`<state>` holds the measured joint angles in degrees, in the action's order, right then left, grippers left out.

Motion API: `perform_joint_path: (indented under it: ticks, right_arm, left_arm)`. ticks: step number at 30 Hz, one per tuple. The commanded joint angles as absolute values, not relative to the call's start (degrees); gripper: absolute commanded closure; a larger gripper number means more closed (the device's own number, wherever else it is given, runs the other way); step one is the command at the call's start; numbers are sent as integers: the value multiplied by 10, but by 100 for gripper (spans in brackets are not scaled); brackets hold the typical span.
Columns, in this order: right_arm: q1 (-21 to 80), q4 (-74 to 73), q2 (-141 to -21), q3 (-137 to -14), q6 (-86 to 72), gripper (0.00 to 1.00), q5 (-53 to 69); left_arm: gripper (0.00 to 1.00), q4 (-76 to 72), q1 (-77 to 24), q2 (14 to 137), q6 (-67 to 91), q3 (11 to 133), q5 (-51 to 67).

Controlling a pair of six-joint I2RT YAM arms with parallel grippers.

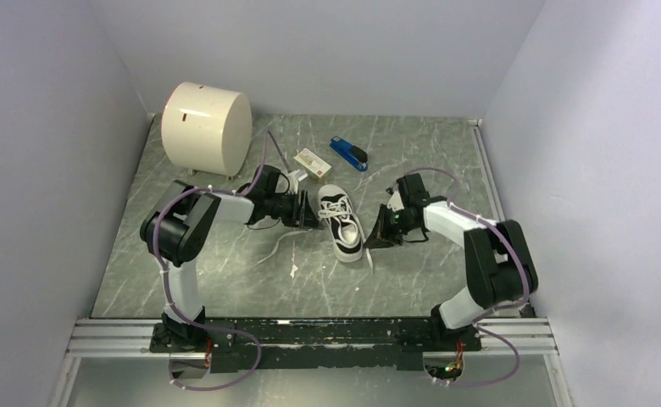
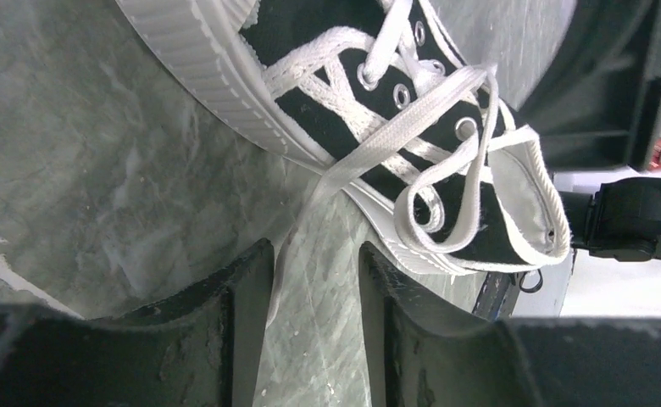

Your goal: Tie the shoes

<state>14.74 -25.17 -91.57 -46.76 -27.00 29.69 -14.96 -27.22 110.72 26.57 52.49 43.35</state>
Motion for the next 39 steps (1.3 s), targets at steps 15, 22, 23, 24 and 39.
perform_joint_path:
  ticks: [15,22,23,24,39]
  right_arm:
    - [163,-369,-810,-668,-91,100,296]
    - [163,-390,-768,-741,-118,100,326]
    - [163,-394,-760,-753,-123,100,329]
    - [163,-398,-755,-765,-127,100,331]
    - [162,-312,-823,-850,-209,100,322]
  left_arm:
    - [95,-50,-255,1056,218,599,458]
    - [95,-117,-255,1072,256,609,498]
    - [95,-126,-255,1074,258,611,502]
    - [95,-136,-255,1078,262,615,511]
    - [82,-371,-258,1142,403,606,557]
